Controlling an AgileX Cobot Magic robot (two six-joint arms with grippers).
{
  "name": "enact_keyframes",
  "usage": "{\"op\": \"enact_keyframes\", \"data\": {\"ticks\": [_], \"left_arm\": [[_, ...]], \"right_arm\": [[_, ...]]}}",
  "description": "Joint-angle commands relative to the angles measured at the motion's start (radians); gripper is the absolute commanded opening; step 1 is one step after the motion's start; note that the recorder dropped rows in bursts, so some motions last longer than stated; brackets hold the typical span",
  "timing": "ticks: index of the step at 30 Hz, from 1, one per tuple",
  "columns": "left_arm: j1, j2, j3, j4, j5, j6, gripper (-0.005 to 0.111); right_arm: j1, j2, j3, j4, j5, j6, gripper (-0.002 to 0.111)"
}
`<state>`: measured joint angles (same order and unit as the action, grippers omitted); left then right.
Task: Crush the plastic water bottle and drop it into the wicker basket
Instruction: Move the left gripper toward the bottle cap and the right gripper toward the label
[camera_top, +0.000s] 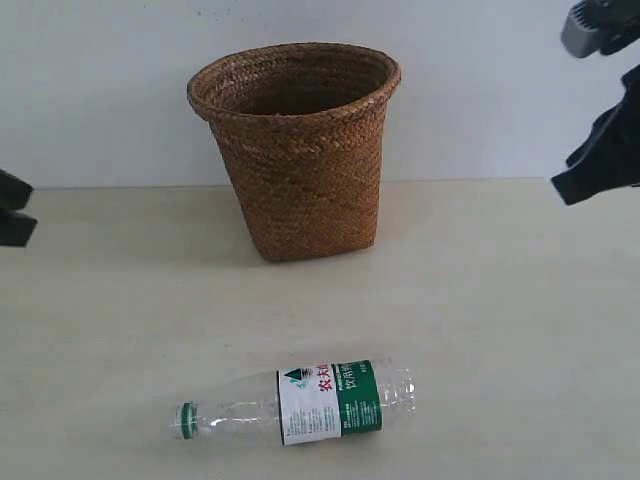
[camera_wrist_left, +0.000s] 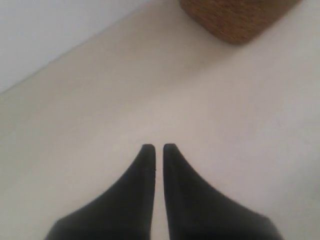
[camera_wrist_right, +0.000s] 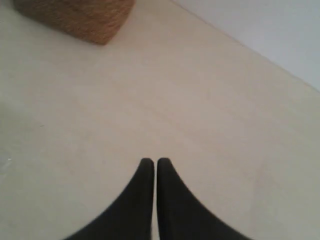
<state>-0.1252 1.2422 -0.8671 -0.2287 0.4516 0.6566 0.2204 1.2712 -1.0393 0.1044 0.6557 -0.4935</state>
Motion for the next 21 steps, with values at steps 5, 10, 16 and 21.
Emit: {"op": "enact_keyframes", "data": {"ticks": [5, 10, 16, 21], "left_arm": [[-0.027, 0.08, -0.006, -0.342, 0.213, 0.554, 0.004], [-0.027, 0.124, -0.006, -0.432, 0.291, 0.677, 0.004], [-0.092, 0.176, -0.006, -0.432, 0.338, 0.803, 0.007], [-0.177, 0.223, -0.006, -0.383, 0.338, 0.836, 0.036]], "right_arm": [[0.071, 0.11, -0.069, 0.271, 0.176, -0.337, 0.0], [0.071, 0.194, -0.104, 0.439, 0.249, -0.465, 0.0], [0.071, 0.27, -0.129, 0.538, 0.291, -0.53, 0.0], [0.071, 0.314, -0.129, 0.54, 0.29, -0.538, 0.0]]}}
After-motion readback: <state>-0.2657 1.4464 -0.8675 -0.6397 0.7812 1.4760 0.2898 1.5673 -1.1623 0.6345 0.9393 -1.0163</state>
